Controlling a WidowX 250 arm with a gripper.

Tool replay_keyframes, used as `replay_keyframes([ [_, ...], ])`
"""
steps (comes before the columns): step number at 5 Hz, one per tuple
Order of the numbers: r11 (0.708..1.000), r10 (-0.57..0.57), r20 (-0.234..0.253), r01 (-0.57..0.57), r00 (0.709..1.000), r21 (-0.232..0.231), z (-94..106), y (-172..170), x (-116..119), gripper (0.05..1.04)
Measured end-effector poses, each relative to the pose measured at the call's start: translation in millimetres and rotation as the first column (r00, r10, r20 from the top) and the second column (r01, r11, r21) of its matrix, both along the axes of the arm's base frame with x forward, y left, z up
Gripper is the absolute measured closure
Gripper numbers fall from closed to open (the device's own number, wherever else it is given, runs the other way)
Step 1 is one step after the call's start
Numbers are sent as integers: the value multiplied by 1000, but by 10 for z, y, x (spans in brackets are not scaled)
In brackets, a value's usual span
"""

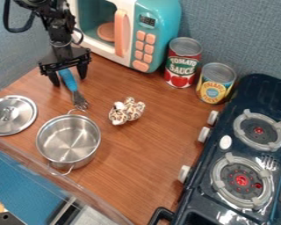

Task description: Push the toy to the right bottom part of the table

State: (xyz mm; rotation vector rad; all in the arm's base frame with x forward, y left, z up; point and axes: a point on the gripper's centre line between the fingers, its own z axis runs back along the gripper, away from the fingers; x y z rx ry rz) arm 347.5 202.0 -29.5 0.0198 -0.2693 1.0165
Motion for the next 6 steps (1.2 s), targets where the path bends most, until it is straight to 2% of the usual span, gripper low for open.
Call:
replay_keyframes([
  [1,1000,-17,12,17,1000,10,135,-44,-38,83],
  [2,997,-66,51,64,996,45,398,-176,-7,83],
  [3,991,-128,90,125,988,40,556,-366,0,83],
  [4,961,-277,111,275,955,32,568,-760,34,83],
  [5,885,-466,115,464,877,45,528,-1114,101,83],
  [6,809,-584,143,588,799,13,382,-1350,40,83],
])
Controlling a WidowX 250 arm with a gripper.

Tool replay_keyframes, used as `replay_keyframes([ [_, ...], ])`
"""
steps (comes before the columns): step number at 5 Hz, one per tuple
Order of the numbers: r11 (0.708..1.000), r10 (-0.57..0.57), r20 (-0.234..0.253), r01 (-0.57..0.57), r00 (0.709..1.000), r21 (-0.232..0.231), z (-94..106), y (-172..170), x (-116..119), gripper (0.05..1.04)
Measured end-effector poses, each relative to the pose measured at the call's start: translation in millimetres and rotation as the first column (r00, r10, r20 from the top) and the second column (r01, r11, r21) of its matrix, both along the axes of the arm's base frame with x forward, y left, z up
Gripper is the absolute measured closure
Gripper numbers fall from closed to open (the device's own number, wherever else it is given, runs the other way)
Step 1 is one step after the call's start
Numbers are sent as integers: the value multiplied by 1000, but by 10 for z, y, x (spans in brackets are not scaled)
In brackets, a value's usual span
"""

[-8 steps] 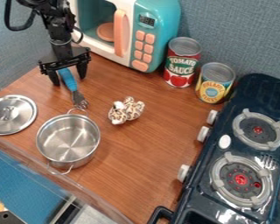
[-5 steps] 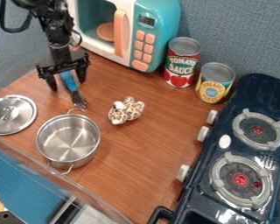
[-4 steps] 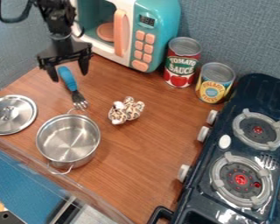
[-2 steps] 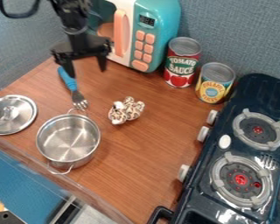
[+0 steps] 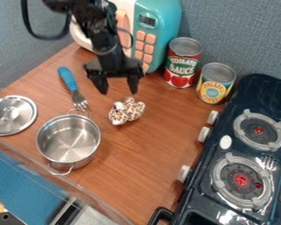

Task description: Push the toy to the right bottom part of the table

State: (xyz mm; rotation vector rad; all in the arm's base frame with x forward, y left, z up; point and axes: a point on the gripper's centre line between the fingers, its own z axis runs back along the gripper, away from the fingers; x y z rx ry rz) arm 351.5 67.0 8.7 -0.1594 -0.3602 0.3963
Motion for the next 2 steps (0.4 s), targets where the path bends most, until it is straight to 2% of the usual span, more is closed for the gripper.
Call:
replay_keyframes([
  [1,995,-101,-50,101,994,-8,-187,-298,-77,83],
  [2,994,-103,-66,101,993,-33,-288,-309,-102,83],
])
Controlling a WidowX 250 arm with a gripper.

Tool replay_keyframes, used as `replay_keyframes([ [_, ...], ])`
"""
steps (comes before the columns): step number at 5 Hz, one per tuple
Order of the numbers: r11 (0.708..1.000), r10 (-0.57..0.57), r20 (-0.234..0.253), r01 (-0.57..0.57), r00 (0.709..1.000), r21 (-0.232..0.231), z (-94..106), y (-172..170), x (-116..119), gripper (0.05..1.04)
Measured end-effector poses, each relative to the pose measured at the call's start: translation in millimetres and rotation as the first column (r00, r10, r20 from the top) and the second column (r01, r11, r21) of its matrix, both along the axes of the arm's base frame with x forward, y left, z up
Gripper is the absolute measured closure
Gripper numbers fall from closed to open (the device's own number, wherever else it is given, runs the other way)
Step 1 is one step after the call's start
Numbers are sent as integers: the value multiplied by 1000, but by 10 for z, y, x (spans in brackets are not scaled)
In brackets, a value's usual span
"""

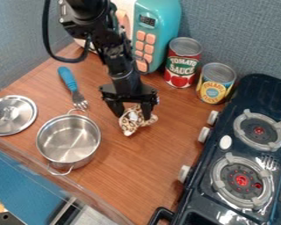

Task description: Push the toy to the right bottom part of the table

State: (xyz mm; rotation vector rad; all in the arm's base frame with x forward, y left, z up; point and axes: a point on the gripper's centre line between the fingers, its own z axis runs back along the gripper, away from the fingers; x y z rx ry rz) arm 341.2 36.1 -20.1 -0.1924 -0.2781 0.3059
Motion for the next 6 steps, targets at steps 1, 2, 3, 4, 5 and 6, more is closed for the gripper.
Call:
replay_keyframes([
  [1,1000,-14,-22,14,1000,-9,-109,-63,34,126],
  [2,1000,0,-18,0,1000,22,-161,-92,95,399],
  [3,999,6,-24,-5,1000,39,-171,-87,102,630],
  [4,999,13,-21,-12,1000,46,-164,-90,89,710],
  [5,999,16,-23,-15,1000,39,-106,-151,-24,719],
  [6,1000,-5,17,5,1000,16,75,-332,-133,721],
])
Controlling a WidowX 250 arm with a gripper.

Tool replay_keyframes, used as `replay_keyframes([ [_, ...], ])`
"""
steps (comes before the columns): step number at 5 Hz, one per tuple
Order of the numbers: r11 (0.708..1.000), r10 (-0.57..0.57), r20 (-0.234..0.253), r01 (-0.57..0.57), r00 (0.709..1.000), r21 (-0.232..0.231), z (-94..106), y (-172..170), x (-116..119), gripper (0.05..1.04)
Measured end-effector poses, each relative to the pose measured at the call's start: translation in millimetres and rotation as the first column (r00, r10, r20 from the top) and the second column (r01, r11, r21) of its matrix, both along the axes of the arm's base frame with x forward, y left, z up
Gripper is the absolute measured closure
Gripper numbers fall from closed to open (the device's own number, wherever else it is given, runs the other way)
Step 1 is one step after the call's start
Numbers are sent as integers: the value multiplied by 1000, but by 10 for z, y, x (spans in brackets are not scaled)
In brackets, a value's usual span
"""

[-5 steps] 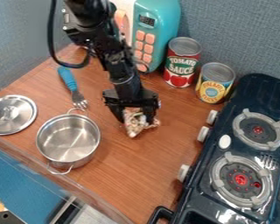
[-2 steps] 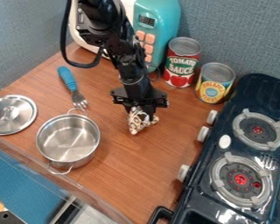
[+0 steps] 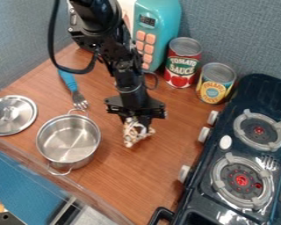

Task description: Push the toy to the right bottom part of the table

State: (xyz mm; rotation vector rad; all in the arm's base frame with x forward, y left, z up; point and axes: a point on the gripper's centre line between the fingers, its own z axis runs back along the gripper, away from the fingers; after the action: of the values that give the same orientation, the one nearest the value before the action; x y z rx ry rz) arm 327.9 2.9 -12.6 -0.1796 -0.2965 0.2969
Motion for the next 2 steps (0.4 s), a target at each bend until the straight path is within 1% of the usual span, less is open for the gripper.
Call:
replay_keyframes([
  [1,999,-32,69,31,997,20,209,-236,-219,721],
  [2,998,-62,64,61,996,16,133,-435,-492,721],
])
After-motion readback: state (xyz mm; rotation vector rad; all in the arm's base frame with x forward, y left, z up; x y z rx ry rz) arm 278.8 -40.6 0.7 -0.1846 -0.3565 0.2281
